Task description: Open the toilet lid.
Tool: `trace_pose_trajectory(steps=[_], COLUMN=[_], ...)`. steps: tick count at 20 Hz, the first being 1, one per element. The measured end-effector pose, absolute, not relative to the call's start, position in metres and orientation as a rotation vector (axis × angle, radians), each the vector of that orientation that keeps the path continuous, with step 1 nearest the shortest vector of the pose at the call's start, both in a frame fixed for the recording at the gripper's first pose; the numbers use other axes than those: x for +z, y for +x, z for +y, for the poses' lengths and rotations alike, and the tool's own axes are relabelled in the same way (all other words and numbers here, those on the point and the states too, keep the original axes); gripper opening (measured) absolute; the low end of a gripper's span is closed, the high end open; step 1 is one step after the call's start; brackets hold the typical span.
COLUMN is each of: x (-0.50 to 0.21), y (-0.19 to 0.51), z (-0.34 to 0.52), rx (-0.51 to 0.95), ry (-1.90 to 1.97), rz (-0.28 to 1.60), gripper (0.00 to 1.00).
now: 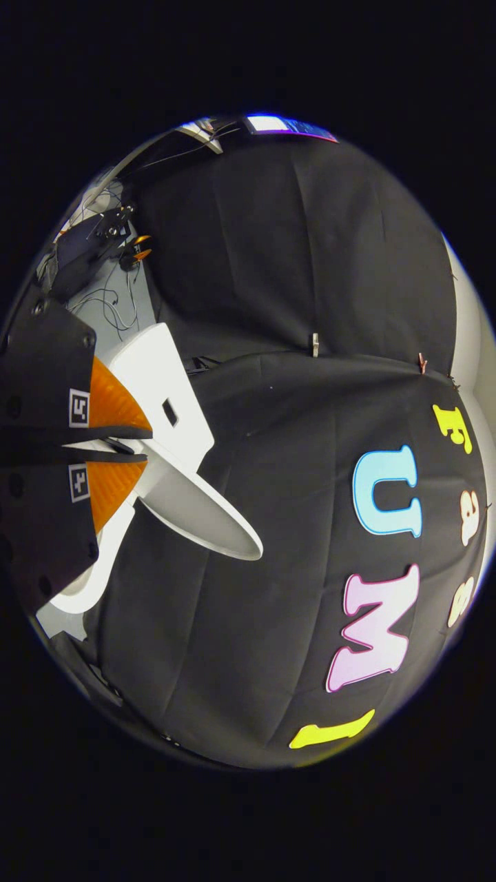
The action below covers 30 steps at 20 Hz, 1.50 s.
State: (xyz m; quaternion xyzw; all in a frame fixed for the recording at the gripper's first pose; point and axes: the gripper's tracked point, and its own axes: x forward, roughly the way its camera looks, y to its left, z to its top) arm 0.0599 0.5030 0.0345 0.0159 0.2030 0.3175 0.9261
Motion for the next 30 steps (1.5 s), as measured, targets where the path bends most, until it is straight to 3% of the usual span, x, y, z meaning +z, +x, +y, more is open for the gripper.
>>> trace_pose_trajectory(steps=[10, 12, 15, 21, 23, 24, 30], x=[0.044, 0.047, 0.034, 0.038, 0.037, 0.036, 0.051], y=[0.064, 0.064, 0.063, 0.055, 0.050, 0.051, 0.063], z=[0.575, 0.589, 0.598, 0.629, 0.638, 0.641, 0.634], rx=[0.736, 0.771, 0.792, 0.864, 0.892, 0.889, 0.866], ry=[0.021, 0.033, 0.014, 0.020, -0.010, -0.032, -0.024], rz=[0.372, 0.368, 0.401, 0.390, 0.378, 0.366, 0.300], gripper=[0.05, 0.19, 0.50, 0.73, 0.87, 1.00, 0.99])
